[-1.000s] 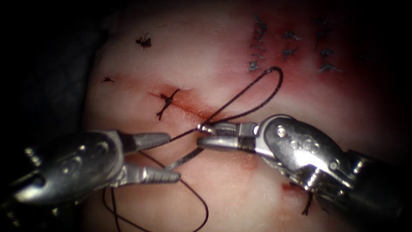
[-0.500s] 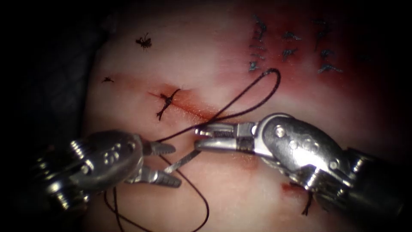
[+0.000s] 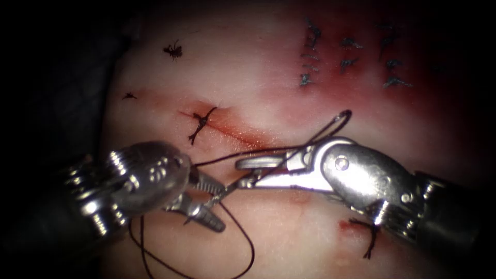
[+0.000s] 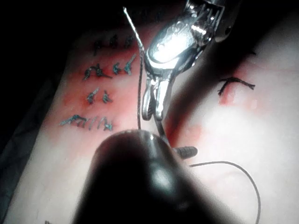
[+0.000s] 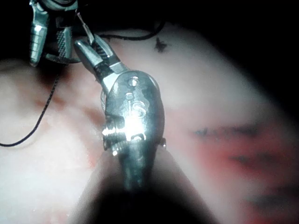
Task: Wound Closure
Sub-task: Pass the needle back to the left gripper to regrasp.
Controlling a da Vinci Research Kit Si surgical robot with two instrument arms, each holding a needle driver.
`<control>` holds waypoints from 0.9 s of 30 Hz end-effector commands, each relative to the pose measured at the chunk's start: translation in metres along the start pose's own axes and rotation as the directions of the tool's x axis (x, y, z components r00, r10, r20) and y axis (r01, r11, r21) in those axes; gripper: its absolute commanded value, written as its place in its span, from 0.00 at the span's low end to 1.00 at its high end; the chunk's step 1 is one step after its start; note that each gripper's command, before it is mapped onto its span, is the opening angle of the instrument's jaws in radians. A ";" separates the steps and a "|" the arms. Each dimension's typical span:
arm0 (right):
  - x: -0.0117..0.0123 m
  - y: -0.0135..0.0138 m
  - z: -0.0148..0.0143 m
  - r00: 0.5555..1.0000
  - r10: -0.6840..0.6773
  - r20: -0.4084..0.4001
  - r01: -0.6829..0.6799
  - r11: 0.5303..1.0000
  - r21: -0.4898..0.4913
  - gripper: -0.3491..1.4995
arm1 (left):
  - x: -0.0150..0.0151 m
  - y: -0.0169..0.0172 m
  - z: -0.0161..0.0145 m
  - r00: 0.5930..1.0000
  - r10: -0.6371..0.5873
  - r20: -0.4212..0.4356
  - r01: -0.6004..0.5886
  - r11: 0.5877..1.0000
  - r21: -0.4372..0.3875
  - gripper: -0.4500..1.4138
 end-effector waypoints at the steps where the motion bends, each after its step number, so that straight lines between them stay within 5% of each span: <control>1: -0.0005 0.0007 0.0004 1.000 -0.017 -0.010 0.017 1.000 0.009 0.00 | 0.0005 -0.0006 -0.0001 1.000 0.007 0.000 -0.007 1.000 -0.007 0.56; 12: -0.0002 0.0004 0.0012 0.998 -0.055 -0.034 0.056 0.998 0.025 0.00 | 0.0007 -0.0028 0.0002 0.999 -0.036 0.001 0.036 0.999 0.003 0.55; 16: -0.0002 0.0003 0.0013 0.998 -0.056 -0.035 0.057 0.998 0.025 0.00 | 0.0007 -0.0030 -0.0003 0.996 -0.080 -0.028 0.078 0.995 -0.061 0.07; 19: -0.0001 0.0002 0.0014 0.998 -0.056 -0.023 0.056 0.998 0.015 0.00 | 0.0009 -0.0031 -0.0007 0.995 -0.074 -0.065 0.067 0.992 -0.109 0.05; 23: 0.0001 0.0004 0.0019 0.998 -0.045 0.053 0.052 0.989 -0.135 0.80 | 0.0015 -0.0036 -0.0014 0.989 -0.085 -0.118 0.074 0.993 -0.097 0.05; 27: 0.0002 0.0007 0.0019 0.998 -0.042 0.046 0.048 0.987 -0.154 0.86 | 0.0019 -0.0039 -0.0020 0.972 -0.118 -0.205 0.107 0.992 -0.065 0.05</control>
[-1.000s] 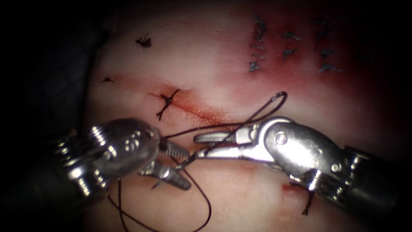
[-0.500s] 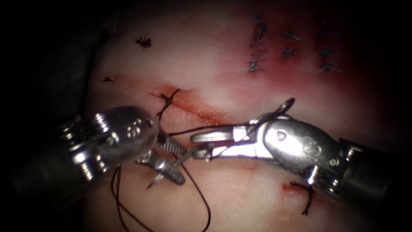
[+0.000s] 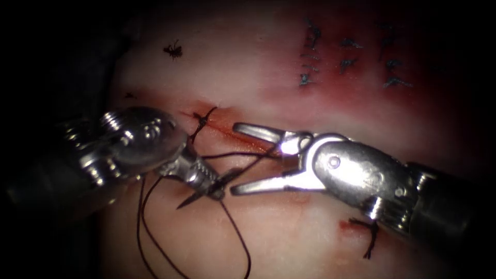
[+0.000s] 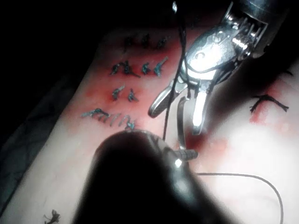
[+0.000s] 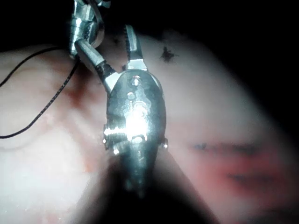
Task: Wound Closure
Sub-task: Pass the needle back to the left gripper to regrasp, then hand over the needle to the right gripper.
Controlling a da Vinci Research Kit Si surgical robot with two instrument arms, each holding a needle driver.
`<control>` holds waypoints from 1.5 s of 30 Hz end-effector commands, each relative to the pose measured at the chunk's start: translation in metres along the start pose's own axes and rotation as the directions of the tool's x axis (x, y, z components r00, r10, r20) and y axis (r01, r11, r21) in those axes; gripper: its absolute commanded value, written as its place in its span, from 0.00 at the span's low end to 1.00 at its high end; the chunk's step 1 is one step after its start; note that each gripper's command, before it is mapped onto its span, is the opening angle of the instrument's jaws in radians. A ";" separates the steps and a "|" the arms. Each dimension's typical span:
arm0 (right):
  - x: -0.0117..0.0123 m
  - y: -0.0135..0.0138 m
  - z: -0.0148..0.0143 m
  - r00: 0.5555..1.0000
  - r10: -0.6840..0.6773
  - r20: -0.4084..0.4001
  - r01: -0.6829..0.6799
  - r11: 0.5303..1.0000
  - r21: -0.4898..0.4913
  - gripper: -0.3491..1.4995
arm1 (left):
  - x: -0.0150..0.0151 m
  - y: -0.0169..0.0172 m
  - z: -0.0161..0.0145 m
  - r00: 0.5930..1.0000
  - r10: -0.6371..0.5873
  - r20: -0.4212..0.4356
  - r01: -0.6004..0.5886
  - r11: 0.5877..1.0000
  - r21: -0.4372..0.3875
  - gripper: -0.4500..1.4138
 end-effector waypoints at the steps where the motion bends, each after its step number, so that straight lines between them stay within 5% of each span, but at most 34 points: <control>1: -0.0003 0.0005 0.0006 1.000 0.000 -0.005 0.000 1.000 -0.016 0.87 | 0.0008 -0.0007 0.0000 1.000 -0.003 -0.024 0.003 1.000 0.012 0.05; 6: -0.0001 0.0002 0.0005 0.999 0.014 -0.033 -0.017 0.995 -0.098 0.91 | 0.0012 -0.0010 -0.0005 0.991 -0.007 -0.130 0.015 0.998 0.068 0.05; 10: -0.0001 -0.0005 -0.0004 0.995 0.091 -0.038 -0.098 0.959 -0.265 0.94 | 0.0012 -0.0012 -0.0005 0.969 -0.027 -0.247 0.053 0.994 0.099 0.05; 18: 0.0001 -0.0028 -0.0018 0.986 0.168 0.005 -0.151 0.898 -0.413 0.84 | 0.0009 -0.0017 -0.0004 0.911 -0.029 -0.412 0.134 0.965 0.227 0.05; 26: 0.0037 -0.0014 -0.0029 0.989 0.120 0.082 -0.069 0.886 -0.459 0.63 | -0.0007 -0.0024 0.0010 0.904 0.022 -0.428 0.146 0.923 0.355 0.05; 33: 0.0033 -0.0005 -0.0015 0.990 0.097 0.103 -0.041 0.894 -0.446 0.65 | -0.0007 -0.0021 0.0013 0.901 0.041 -0.433 0.143 0.913 0.383 0.05; 37: 0.0027 -0.0002 -0.0004 0.991 0.071 0.115 -0.017 0.910 -0.414 0.53 | -0.0009 -0.0017 0.0017 0.901 0.040 -0.432 0.146 0.910 0.388 0.05; 38: 0.0025 0.0000 -0.0001 0.991 0.064 0.115 -0.012 0.915 -0.403 0.42 | -0.0010 -0.0015 0.0018 0.901 0.039 -0.432 0.143 0.913 0.382 0.05; 41: 0.0023 0.0002 0.0001 0.992 0.057 0.116 -0.007 0.919 -0.395 0.33 | -0.0010 -0.0013 0.0020 0.901 0.039 -0.432 0.142 0.914 0.379 0.05; 43: 0.0023 0.0003 0.0001 0.992 0.052 0.117 -0.002 0.922 -0.387 0.14 | -0.0010 -0.0012 0.0020 0.901 0.039 -0.432 0.140 0.917 0.375 0.05; 45: 0.0023 0.0004 0.0001 0.992 0.042 0.122 0.009 0.923 -0.386 0.07 | -0.0010 -0.0013 0.0020 0.901 0.039 -0.432 0.140 0.917 0.375 0.05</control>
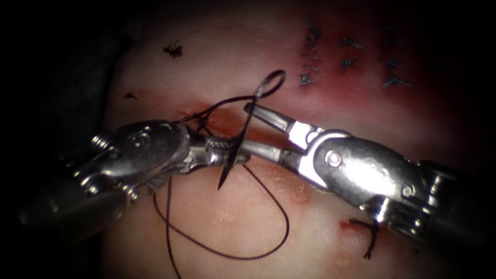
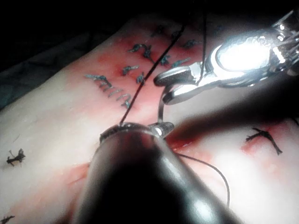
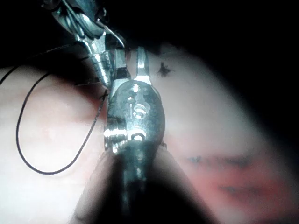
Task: Wound Closure
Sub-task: Hand over the needle to the right gripper.
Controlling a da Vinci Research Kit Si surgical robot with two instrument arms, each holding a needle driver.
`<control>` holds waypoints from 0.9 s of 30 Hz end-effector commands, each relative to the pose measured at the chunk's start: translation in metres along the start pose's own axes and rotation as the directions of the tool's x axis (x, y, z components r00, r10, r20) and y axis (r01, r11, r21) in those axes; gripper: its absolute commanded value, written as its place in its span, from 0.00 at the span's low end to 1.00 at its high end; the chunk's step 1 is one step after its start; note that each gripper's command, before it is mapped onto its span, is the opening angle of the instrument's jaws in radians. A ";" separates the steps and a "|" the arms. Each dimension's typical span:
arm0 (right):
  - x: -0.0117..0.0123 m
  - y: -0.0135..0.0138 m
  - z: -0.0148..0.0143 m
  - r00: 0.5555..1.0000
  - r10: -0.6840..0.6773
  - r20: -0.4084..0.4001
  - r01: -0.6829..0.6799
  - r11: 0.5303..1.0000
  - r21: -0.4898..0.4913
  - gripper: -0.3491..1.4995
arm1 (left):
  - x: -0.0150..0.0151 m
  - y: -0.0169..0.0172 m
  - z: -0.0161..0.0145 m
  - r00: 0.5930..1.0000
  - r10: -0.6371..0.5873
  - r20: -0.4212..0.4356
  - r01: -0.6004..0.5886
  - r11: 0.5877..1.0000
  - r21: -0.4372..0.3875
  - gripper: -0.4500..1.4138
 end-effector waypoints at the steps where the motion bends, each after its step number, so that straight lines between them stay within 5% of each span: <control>1: -0.0002 0.0002 0.0008 1.000 -0.007 -0.001 0.007 1.000 0.000 0.07 | 0.0005 -0.0004 0.0007 1.000 0.003 -0.002 -0.003 1.000 -0.001 0.05; 8: -0.0001 0.0000 0.0014 1.000 -0.007 -0.004 0.007 1.000 -0.003 0.05 | 0.0003 -0.0004 0.0007 1.000 0.005 -0.002 -0.005 1.000 0.000 0.05; 9: -0.0001 0.0000 0.0015 1.000 -0.013 -0.003 0.013 1.000 -0.004 0.07 | 0.0003 -0.0004 0.0007 1.000 0.005 -0.002 -0.005 1.000 0.000 0.05; 12: -0.0001 0.0000 0.0018 1.000 -0.019 0.000 0.019 1.000 -0.005 0.34 | 0.0003 -0.0004 0.0007 1.000 0.005 -0.002 -0.005 1.000 0.000 0.05; 22: -0.0001 0.0002 0.0021 1.000 -0.024 0.004 0.024 1.000 -0.005 0.37 | 0.0001 -0.0002 0.0007 1.000 0.013 -0.002 -0.013 1.000 -0.001 0.05; 27: -0.0001 0.0001 0.0026 1.000 -0.023 0.008 0.023 1.000 -0.008 0.50 | 0.0000 -0.0002 0.0007 1.000 0.019 -0.004 -0.019 1.000 -0.001 0.05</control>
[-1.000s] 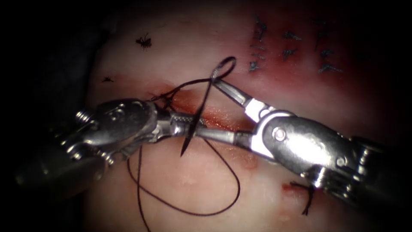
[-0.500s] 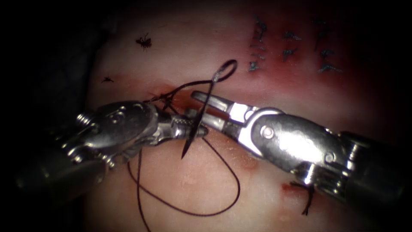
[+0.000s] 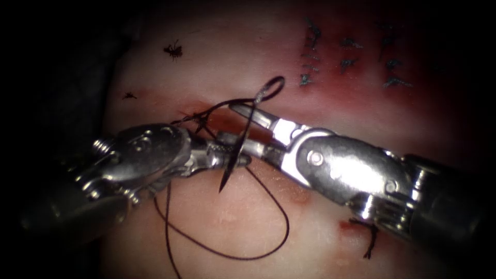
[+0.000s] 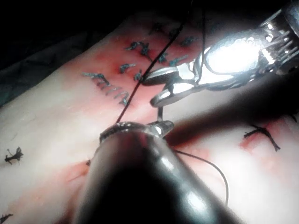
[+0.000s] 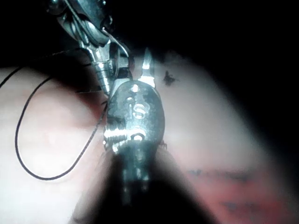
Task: Wound Closure
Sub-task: Hand over the needle to the right gripper.
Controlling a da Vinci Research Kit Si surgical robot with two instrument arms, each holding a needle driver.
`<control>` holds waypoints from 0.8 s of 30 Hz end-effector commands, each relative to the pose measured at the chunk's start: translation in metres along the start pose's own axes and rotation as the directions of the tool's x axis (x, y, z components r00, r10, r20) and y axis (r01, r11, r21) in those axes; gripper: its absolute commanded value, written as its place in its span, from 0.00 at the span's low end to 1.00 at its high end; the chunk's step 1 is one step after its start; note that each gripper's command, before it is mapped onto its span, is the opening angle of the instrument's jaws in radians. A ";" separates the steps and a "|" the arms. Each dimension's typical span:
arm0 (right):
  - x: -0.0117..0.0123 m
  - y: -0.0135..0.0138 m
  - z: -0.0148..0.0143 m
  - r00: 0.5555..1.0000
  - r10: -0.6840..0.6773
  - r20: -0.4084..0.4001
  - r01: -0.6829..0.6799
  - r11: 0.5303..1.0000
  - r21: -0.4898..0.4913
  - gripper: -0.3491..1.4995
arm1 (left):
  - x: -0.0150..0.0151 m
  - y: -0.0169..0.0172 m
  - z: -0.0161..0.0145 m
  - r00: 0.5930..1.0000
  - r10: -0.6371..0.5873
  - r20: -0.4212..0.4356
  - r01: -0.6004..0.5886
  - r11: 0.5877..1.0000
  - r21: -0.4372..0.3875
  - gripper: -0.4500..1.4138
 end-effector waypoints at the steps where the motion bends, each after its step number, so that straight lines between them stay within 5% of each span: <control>1: -0.0001 0.0001 0.0008 1.000 -0.001 -0.002 0.001 1.000 0.001 0.52 | 0.0005 -0.0004 0.0006 1.000 0.003 -0.002 -0.003 1.000 0.000 0.05; 4: -0.0001 0.0001 0.0008 1.000 -0.001 -0.002 0.001 1.000 0.000 0.63 | 0.0005 -0.0004 0.0005 1.000 0.003 -0.001 -0.003 1.000 0.000 0.05; 7: -0.0001 0.0001 0.0008 1.000 -0.001 -0.002 0.001 1.000 0.001 0.61 | 0.0005 -0.0004 0.0005 1.000 0.003 -0.001 -0.003 1.000 0.000 0.05; 9: -0.0001 0.0001 0.0007 1.000 -0.013 0.001 0.013 1.000 0.007 0.38 | 0.0004 -0.0004 0.0005 1.000 0.003 -0.001 -0.003 1.000 0.000 0.05; 11: -0.0001 0.0001 0.0006 1.000 -0.026 -0.003 0.026 0.999 0.029 0.00 | 0.0004 -0.0004 0.0005 1.000 0.004 -0.001 -0.004 1.000 0.001 0.05; 23: 0.0000 -0.0002 0.0003 0.999 -0.051 -0.003 0.052 0.998 0.047 0.00 | 0.0002 0.0000 0.0005 1.000 0.015 0.000 -0.015 1.000 0.003 0.05; 24: -0.0001 -0.0002 0.0002 0.999 -0.052 -0.003 0.052 0.998 0.048 0.00 | 0.0003 0.0000 0.0005 1.000 0.015 0.000 -0.015 1.000 0.007 0.22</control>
